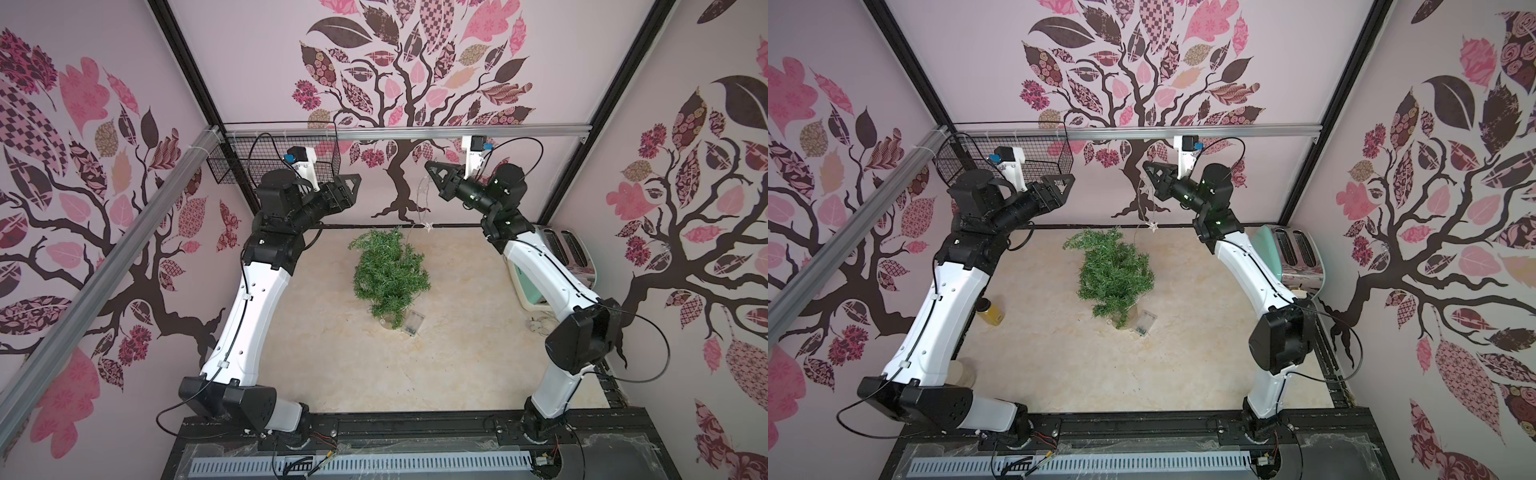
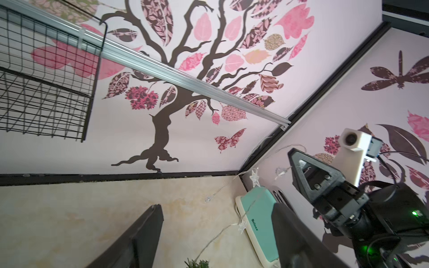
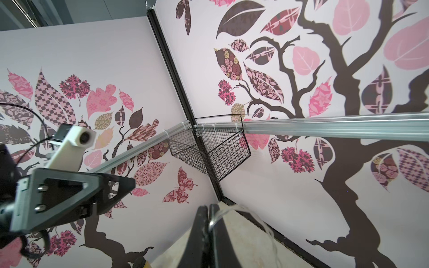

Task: Remove string lights from the small christmas tree
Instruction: Remove the light string from the Christmas tree.

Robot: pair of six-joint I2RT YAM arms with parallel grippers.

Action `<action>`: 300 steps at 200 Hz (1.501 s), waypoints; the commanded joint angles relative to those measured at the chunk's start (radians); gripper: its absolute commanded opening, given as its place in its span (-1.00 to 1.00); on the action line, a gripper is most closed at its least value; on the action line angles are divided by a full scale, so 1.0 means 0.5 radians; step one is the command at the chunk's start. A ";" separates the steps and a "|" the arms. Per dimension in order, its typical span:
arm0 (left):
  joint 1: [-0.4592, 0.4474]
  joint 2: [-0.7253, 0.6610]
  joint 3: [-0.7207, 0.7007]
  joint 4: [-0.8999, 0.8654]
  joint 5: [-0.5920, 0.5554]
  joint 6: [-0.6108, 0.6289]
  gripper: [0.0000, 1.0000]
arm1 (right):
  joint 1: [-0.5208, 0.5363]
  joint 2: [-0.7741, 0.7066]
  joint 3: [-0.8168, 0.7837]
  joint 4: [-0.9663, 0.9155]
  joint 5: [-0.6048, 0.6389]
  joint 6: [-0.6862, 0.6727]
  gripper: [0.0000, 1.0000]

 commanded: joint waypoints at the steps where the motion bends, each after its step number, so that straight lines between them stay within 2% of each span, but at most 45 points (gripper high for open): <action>1: 0.015 0.110 -0.036 0.267 0.224 -0.017 0.60 | -0.011 0.150 0.283 -0.026 -0.093 0.094 -1.00; 26: 0.015 0.239 -0.086 0.406 0.372 -0.002 0.60 | -0.009 0.384 0.581 -0.068 -0.140 0.172 -1.00; 68: 0.013 0.414 -0.151 0.511 0.559 0.073 0.60 | -0.001 0.819 1.308 -0.175 -0.289 0.352 -1.00; 89: 0.015 0.475 -0.201 0.590 0.655 0.094 0.60 | 0.020 0.950 1.521 -0.193 -0.313 0.403 -1.00; 117: 0.005 0.531 -0.280 0.733 0.774 0.079 0.60 | 0.054 0.992 1.536 -0.132 -0.346 0.457 -1.00; 148: -0.054 0.583 -0.317 0.832 0.888 0.074 0.59 | 0.102 0.997 1.537 -0.176 -0.378 0.395 -1.00; 209: -0.135 0.654 -0.294 0.785 0.811 0.159 0.56 | 0.153 0.985 1.489 -0.188 -0.432 0.368 -1.00; 229: -0.135 0.671 -0.270 0.767 0.760 0.164 0.49 | 0.157 0.975 1.472 -0.185 -0.479 0.369 -1.00; 267: -0.134 0.714 -0.217 0.764 0.715 0.149 0.23 | 0.175 0.890 1.326 -0.132 -0.526 0.352 -1.00; 300: -0.133 0.747 -0.174 0.774 0.667 0.136 0.21 | 0.178 0.859 1.272 -0.087 -0.572 0.375 -1.00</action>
